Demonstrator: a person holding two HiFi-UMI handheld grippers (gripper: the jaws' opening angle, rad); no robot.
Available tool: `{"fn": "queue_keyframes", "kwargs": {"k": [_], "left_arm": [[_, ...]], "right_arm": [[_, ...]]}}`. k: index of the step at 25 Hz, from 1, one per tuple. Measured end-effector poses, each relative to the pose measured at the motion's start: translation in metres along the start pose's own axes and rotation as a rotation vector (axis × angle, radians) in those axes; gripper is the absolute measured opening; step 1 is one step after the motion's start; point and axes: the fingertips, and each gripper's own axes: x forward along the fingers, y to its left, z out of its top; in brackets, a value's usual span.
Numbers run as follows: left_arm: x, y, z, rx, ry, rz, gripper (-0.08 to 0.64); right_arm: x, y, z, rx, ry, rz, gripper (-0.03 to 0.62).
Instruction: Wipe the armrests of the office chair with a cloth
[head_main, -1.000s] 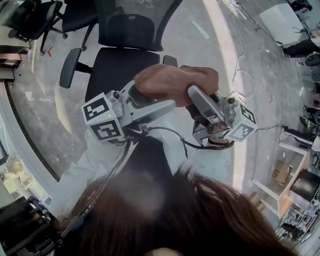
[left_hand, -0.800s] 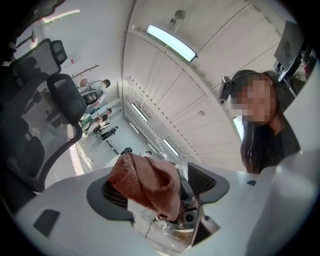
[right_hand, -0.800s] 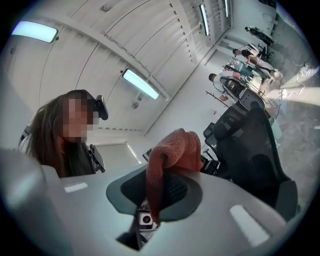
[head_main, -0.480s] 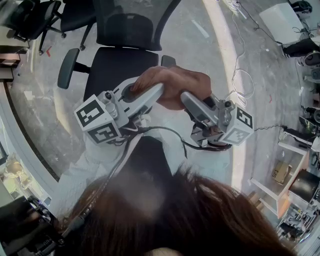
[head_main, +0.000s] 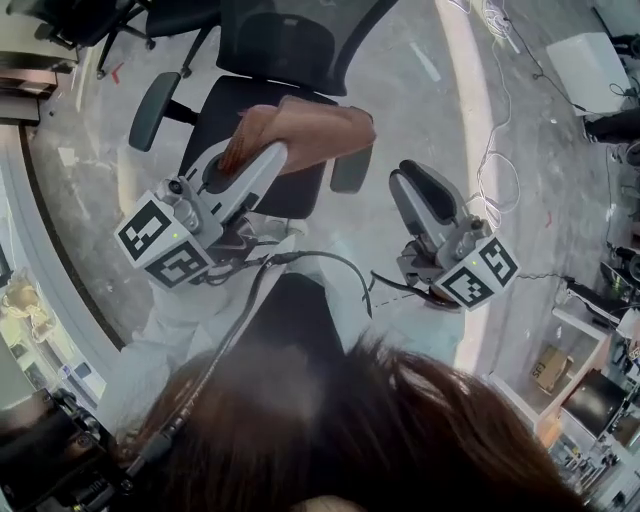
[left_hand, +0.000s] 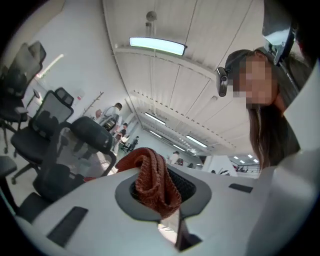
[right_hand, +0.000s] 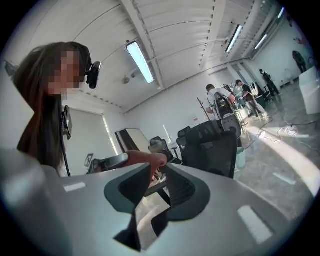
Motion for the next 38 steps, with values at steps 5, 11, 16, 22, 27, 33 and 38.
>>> {"fn": "queue_keyframes", "kwargs": {"k": [5,11,16,22,27,33,38], "left_arm": [[-0.069,0.047,0.019,0.064,-0.046,0.243,0.034],[-0.169,0.069,0.029,0.086,-0.113,0.470,0.034],[-0.226,0.090,0.039,0.083,-0.169,0.574,0.034],[-0.282,0.135,0.073,0.079,-0.189,0.540,0.034],[-0.321,0.213,0.110,0.082,-0.117,0.429,0.034],[-0.382,0.307,0.164,0.071,0.005,0.281,0.034],[-0.376,0.327,0.169,0.100,0.115,0.199,0.034]], "right_arm": [[0.029,-0.013,-0.026,-0.057,0.053,-0.070,0.021],[0.084,0.016,-0.057,-0.011,0.079,0.062,0.002],[0.129,0.045,-0.071,-0.012,0.111,0.146,0.002],[0.194,0.094,-0.075,-0.015,0.116,0.144,0.002],[0.275,0.123,-0.095,0.008,0.079,0.049,0.002],[0.387,0.199,-0.123,0.048,0.009,-0.068,0.002],[0.419,0.213,-0.133,0.064,-0.021,-0.129,0.002]]}}
